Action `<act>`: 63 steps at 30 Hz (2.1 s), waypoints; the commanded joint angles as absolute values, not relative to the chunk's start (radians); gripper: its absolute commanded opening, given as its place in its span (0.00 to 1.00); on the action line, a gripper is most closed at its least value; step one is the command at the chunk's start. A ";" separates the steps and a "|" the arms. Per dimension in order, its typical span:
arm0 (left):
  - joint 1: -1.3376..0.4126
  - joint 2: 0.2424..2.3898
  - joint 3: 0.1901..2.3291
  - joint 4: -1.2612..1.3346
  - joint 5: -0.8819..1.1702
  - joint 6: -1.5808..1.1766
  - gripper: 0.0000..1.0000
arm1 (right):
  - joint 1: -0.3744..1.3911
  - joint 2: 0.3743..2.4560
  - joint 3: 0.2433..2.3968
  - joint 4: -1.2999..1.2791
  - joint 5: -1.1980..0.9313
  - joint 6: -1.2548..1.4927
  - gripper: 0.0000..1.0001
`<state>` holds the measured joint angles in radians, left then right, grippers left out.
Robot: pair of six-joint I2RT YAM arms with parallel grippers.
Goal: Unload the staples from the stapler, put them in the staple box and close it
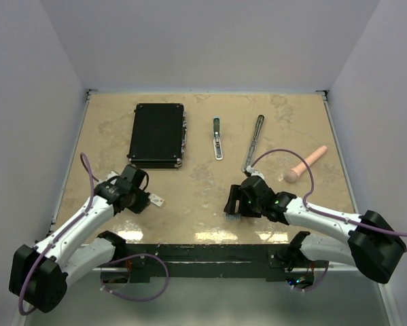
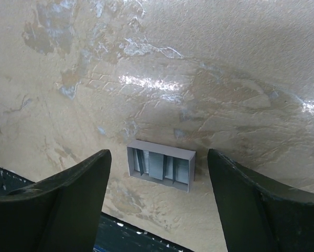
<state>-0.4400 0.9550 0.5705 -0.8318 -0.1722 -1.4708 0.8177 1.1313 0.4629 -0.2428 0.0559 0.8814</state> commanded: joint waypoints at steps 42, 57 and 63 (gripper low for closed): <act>-0.218 0.830 0.657 -0.371 -0.164 -0.457 0.76 | 1.028 1.408 0.548 -0.035 -0.041 1.087 0.61; -0.218 0.815 0.652 -0.365 -0.161 -0.460 0.74 | 1.098 1.368 0.656 -0.247 0.122 0.988 0.63; -0.219 0.815 0.655 -0.367 -0.147 -0.460 0.74 | 1.100 1.322 0.744 -0.374 0.207 0.824 0.69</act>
<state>-0.2234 0.8280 0.6559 -0.3859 -0.1528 -0.4530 1.0931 1.3468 0.6582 -0.2752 0.1059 0.9791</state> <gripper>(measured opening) 0.740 0.670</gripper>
